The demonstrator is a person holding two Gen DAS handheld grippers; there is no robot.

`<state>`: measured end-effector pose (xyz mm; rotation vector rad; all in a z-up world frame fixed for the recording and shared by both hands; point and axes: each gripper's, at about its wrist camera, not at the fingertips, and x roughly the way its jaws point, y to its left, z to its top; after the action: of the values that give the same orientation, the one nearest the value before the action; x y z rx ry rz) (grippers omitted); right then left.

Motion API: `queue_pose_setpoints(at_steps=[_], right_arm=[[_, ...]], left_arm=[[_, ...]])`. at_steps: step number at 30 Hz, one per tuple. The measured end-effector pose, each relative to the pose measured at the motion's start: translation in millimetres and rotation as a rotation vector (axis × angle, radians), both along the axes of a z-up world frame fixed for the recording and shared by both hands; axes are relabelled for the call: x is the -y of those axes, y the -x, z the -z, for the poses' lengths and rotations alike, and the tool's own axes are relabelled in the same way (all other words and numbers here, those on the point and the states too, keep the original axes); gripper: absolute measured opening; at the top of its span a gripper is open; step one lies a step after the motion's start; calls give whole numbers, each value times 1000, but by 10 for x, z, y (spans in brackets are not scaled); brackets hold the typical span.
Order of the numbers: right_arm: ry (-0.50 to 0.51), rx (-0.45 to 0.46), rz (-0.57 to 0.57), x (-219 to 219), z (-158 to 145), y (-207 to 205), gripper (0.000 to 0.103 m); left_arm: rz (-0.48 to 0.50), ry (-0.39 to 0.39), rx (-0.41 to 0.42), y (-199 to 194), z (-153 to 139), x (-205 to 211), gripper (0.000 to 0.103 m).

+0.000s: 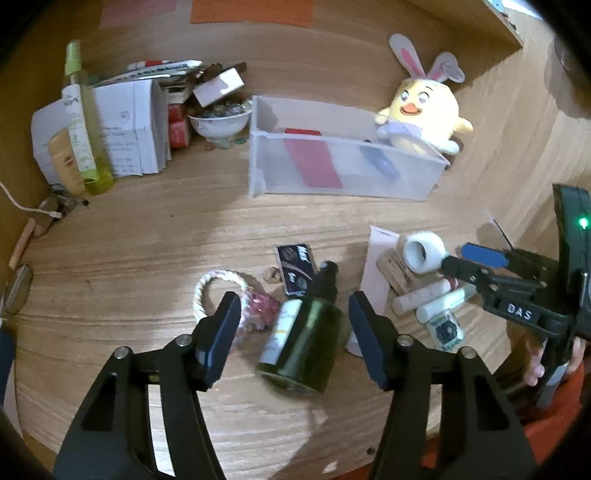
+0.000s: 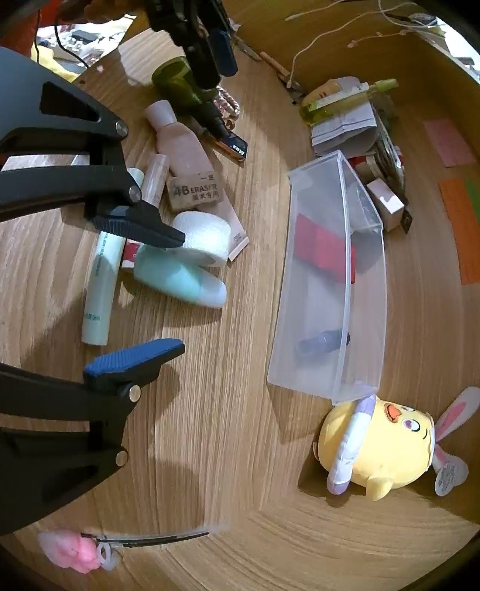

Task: Organize objects
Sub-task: 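Grasp dark green spray bottle with left gripper while right grasps mint-green bottle, then lift and carry both bottles over the clear plastic bin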

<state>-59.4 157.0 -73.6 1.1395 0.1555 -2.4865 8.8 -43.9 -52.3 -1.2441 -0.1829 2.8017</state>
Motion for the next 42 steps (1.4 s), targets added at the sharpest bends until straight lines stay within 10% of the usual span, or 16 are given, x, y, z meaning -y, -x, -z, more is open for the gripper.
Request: queue_pose_setpoints(at_steps=[21,42], right_arm=[[-41,36,22,76,134,178,23],[50,-103,70,-80,-369,152,23]], left_arm=[[3,-86,41,70,236,32,41],[-54,-109,-123,176,-302,172,41]])
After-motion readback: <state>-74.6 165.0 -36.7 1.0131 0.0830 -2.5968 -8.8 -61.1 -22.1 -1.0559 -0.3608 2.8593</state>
